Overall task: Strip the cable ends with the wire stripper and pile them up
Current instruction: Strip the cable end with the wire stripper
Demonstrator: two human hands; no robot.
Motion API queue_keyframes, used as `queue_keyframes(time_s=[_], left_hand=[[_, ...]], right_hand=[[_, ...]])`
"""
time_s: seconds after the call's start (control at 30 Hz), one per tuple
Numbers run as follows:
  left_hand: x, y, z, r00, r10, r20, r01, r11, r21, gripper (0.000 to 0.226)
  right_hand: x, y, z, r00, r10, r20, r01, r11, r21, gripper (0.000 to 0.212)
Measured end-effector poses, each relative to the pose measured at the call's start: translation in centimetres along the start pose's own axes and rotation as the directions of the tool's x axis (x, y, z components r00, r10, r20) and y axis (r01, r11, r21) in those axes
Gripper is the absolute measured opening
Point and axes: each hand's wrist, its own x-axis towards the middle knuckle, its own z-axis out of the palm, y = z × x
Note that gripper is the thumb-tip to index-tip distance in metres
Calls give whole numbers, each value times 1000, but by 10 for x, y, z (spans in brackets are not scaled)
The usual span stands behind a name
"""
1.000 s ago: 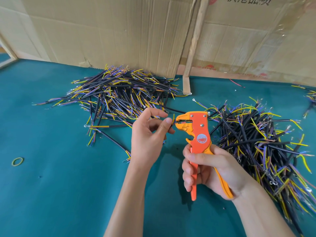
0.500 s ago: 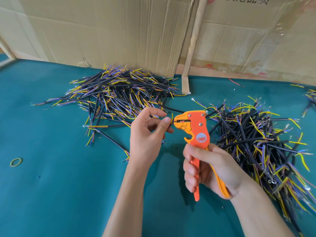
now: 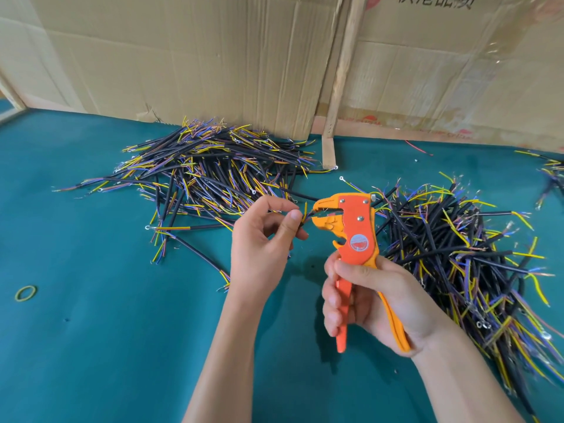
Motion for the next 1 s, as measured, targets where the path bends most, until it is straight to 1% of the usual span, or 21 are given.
queue_keyframes(time_s=[0.07,0.2,0.3,0.43,0.47,0.57,0.67,0.8,1.0], left_hand=[[0,1,-1,1000,13,-11,-13,1000,16,12],[1,2,-2,998,50,23,-51,998,48,22],[1,2,-1,999,37,27,-39,997,72,20],[1,3,-3,1000,7,2,-8,994,112,16],[1,3,-3,1000,7,1,-7,993,118,16],[0,4,-1,1000,2,-6,-2,994,110,13],[0,4,0,1000,-2,-23,5,995,103,12],[0,4,-1,1000,-21,0,21,992,127,15],[0,5,-1,998,-37,42,28,979,201,15]], right_hand=[[-1,-2,-2,999,-20,33,20,1000,-12,39],[1,-1,-5,998,-30,-48,30,1000,-3,36],[2,-1,-7,997,-40,-67,41,999,3,45],[3,-1,-7,994,-58,-97,58,998,-4,36],[3,-1,-7,992,-59,-112,60,998,-1,37],[2,-1,-8,989,-52,-142,51,999,-10,44],[1,-1,-9,987,-30,-160,24,999,-40,57],[0,0,-8,992,7,-124,-15,998,-66,63],[-1,-1,-5,999,30,-41,-33,996,-82,53]])
